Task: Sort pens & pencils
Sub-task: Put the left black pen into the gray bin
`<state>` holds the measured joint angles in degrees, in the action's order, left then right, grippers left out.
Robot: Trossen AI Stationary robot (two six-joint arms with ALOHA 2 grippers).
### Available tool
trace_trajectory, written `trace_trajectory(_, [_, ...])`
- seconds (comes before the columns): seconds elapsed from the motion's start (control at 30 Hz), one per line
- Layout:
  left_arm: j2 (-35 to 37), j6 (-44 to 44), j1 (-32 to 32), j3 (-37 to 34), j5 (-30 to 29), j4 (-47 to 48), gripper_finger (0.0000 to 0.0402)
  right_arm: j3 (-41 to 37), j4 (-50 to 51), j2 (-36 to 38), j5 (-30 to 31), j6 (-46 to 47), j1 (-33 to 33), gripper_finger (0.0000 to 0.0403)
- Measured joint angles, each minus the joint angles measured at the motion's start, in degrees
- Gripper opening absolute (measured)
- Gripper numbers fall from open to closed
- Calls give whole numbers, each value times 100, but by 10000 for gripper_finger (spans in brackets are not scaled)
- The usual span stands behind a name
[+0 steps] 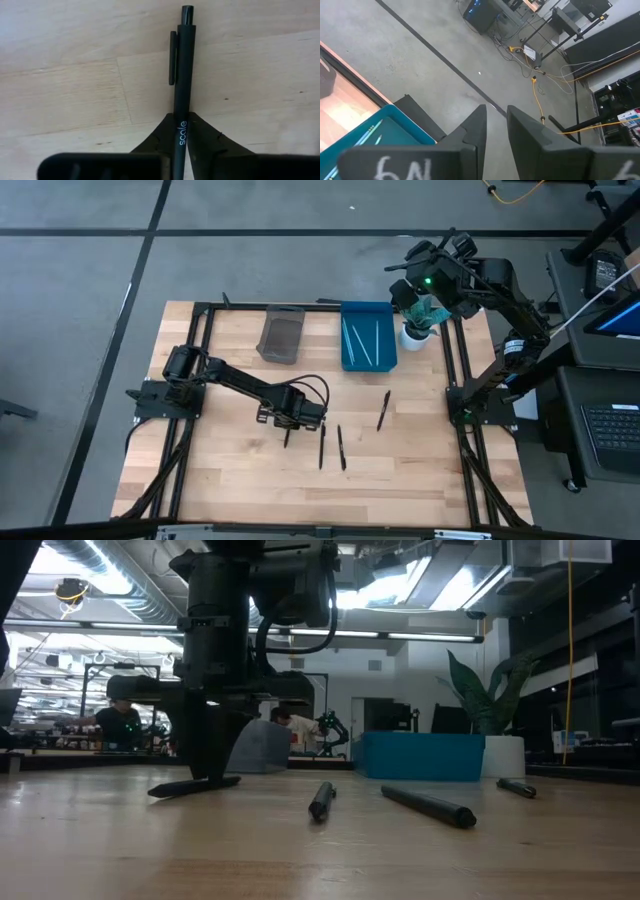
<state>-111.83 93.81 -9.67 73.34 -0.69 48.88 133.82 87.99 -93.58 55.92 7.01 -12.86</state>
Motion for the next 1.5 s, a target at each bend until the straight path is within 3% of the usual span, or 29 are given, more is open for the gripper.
trace_trajectory(0.4, [148,-142,0,29,-65,123,25,0,-3,0,1,0,0,78])
trace_trajectory(1.13, [295,-779,182,1978,-959,2780,37,0,-70,0,0,2,2,78])
trace_trajectory(1.5, [293,-1694,723,2428,-1187,3600,42,0,-74,0,0,2,1,78])
